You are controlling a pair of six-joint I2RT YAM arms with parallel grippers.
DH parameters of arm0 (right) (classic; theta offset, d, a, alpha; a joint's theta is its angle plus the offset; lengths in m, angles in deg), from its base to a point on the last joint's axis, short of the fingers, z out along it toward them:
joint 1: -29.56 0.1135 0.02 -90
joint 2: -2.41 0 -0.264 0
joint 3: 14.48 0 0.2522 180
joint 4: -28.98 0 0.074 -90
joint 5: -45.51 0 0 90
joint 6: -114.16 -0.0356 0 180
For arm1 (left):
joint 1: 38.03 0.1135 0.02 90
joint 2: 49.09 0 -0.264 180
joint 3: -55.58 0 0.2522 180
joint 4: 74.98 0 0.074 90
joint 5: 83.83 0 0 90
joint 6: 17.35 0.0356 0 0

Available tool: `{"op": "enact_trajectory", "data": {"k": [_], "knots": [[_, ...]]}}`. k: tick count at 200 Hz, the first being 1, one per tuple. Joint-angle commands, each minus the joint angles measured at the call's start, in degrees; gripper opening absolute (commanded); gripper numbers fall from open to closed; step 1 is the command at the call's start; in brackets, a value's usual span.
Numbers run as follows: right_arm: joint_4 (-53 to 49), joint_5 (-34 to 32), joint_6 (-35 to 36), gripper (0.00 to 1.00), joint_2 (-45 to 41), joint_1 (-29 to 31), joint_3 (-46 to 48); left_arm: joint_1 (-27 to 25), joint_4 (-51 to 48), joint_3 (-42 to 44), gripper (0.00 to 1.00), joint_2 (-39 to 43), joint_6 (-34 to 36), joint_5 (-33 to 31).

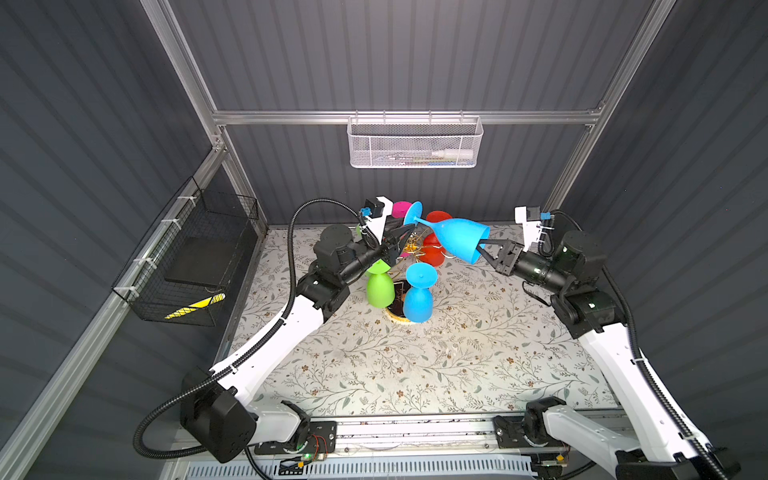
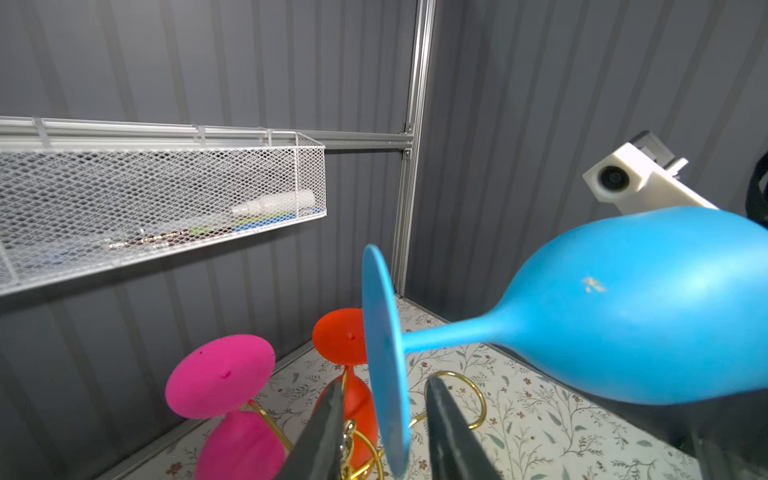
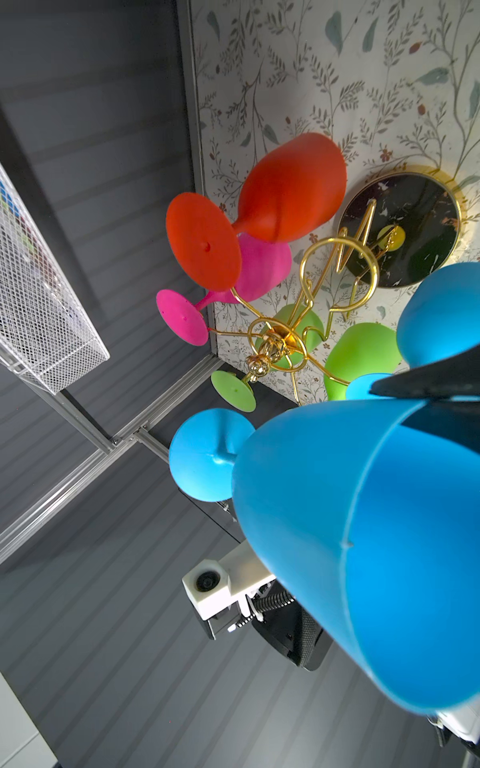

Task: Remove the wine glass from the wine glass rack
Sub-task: 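Grasp the blue glass bowl with the right gripper while the left gripper releases the base, then lower the blue glass upright onto the table beside the rack with the right gripper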

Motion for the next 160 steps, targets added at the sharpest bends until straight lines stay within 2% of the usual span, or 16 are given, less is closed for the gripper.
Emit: {"op": "enact_trajectory", "data": {"k": [1, 32, 55, 73, 108, 135, 160], "knots": [[-4.63, -5.03, 3.48, 0.0, -2.96, -0.78, -4.44, 0.16, -0.43, -1.49, 0.49, 1.27, 0.21, -2.21], [-13.64, -11.33, 9.26, 0.0, -4.77, -2.88, -8.42, 0.16, -1.13, -0.77, 0.6, 2.76, 1.8, -4.74], [-24.14, -17.65, 15.04, 0.0, -4.91, -3.35, -12.75, 0.16, -1.48, 0.04, 0.69, 3.74, 3.13, -7.01], [-32.07, -25.68, 19.42, 0.0, -3.95, -3.53, -16.39, 0.16, -1.32, 0.91, 0.78, 4.64, 4.53, -8.73], [-46.26, -36.4, 26.31, 0.0, 1.28, -3.61, -23.34, 0.16, -1.33, 1.89, 0.87, 6.08, 7.28, -11.51], [-51.08, -41.05, 28.15, 0.0, 5.92, -3.61, -25.58, 0.16, -1.6, 2.57, 0.93, 7.04, 8.9, -14.03], [-52.92, -41.45, 28.64, 0.0, 12.35, -3.48, -27.44, 0.16, -1.85, 3.26, 0.99, 7.99, 9.56, -17.34]]}}
